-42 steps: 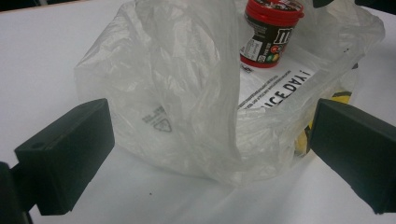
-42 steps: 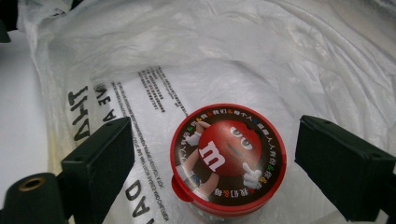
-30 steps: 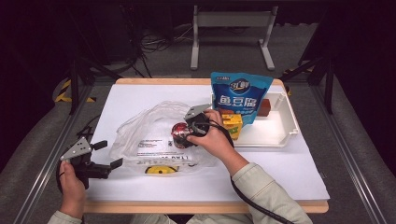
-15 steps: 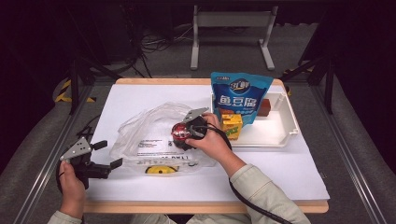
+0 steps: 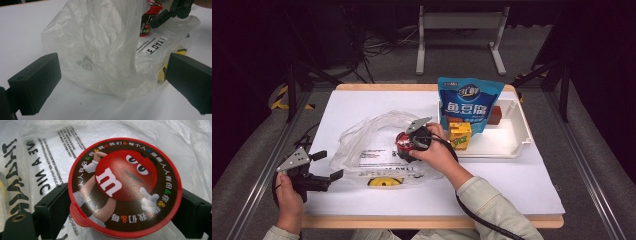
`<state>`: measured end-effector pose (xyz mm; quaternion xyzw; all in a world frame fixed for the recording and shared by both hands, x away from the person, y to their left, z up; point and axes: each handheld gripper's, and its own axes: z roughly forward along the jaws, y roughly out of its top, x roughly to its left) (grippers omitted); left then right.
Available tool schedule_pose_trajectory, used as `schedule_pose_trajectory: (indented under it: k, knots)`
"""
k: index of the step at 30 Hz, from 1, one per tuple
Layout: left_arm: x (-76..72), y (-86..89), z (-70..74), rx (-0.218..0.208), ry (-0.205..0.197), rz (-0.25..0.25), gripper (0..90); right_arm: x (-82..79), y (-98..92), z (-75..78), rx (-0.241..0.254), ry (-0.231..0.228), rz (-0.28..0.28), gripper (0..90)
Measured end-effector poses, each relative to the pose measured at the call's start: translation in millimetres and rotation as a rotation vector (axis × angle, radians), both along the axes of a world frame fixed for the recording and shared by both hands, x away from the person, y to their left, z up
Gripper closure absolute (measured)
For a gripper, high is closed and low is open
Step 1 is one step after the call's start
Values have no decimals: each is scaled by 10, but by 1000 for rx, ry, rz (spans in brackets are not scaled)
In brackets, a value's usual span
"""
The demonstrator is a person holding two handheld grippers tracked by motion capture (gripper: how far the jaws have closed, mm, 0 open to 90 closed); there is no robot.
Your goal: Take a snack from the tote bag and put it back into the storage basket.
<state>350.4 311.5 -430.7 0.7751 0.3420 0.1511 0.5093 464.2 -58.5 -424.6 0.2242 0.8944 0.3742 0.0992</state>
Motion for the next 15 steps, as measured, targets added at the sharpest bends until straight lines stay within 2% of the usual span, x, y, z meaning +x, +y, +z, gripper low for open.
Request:
schedule_pose_trajectory:
  k: [7, 9, 15]
  knots:
    - [1, -1, -2, 0, 1, 0, 6, 11, 15, -31, -20, -2, 14, 205]
    - [2, 0, -1, 1, 2, -1, 6, 12, 13, -28, -36, -18, 15, 248]
    - [2, 1, -2, -1, 1, 0, 6, 6, 13, -24, -38, -22, 11, 253]
